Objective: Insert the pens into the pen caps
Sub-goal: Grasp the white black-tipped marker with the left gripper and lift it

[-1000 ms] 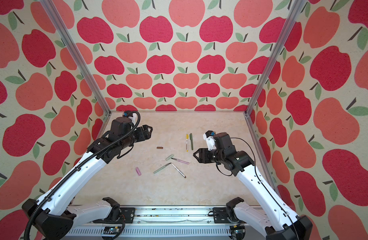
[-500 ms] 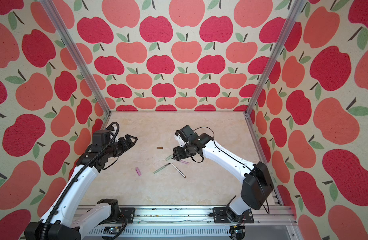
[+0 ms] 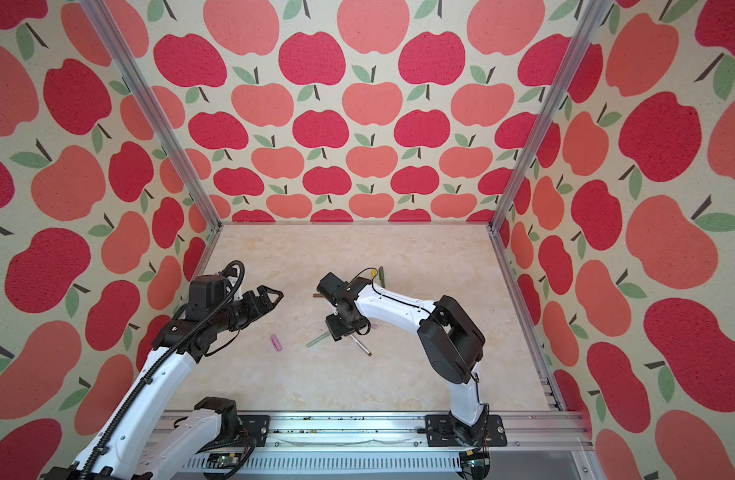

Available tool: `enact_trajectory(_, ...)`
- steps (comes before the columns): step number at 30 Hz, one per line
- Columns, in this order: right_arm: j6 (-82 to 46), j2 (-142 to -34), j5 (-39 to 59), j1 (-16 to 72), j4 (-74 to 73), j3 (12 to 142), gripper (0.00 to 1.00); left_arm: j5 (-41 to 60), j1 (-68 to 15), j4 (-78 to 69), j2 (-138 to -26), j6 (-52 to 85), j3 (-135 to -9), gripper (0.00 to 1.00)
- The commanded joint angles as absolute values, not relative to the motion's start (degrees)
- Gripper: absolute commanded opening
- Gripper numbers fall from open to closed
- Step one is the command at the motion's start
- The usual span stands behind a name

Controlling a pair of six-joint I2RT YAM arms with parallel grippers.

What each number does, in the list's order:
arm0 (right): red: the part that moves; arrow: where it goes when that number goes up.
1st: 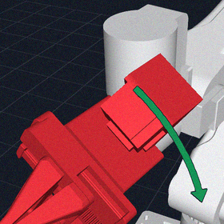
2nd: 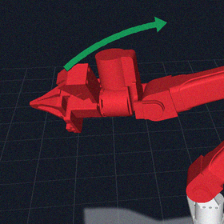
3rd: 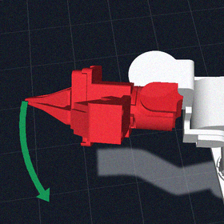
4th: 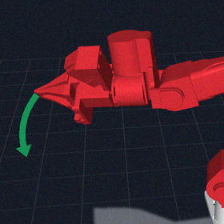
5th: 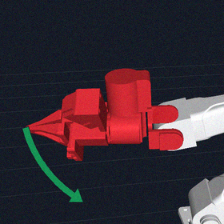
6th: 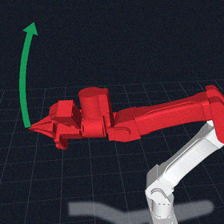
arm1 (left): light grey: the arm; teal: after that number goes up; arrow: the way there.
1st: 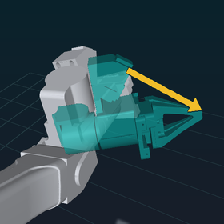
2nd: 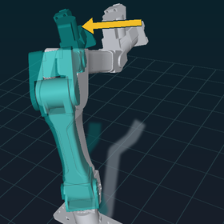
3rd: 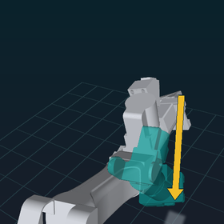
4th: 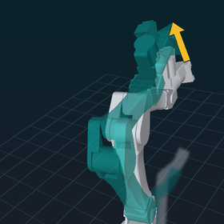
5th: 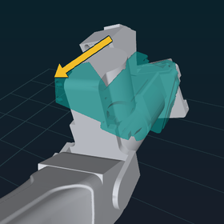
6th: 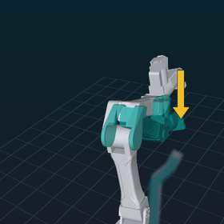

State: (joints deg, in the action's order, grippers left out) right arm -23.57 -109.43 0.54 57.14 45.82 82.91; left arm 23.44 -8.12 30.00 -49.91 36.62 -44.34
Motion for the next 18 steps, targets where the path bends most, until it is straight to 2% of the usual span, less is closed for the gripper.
enact_trajectory(1,-21.9,-110.32,-3.38,57.01,48.84,82.53,0.55,25.62,-7.31,28.38,-48.63,38.8,-41.52,0.92)
enact_trajectory(10,-18.7,-114.82,-5.7,57.03,48.87,83.23,0.49,28.17,-5.63,25.5,-49.18,41.45,-39.24,0.93)
enact_trajectory(18,-20.21,-115.31,-5.23,56.98,47.06,82.06,0.37,28.21,-5.11,24.27,-50.33,40.61,-39.68,0.97)
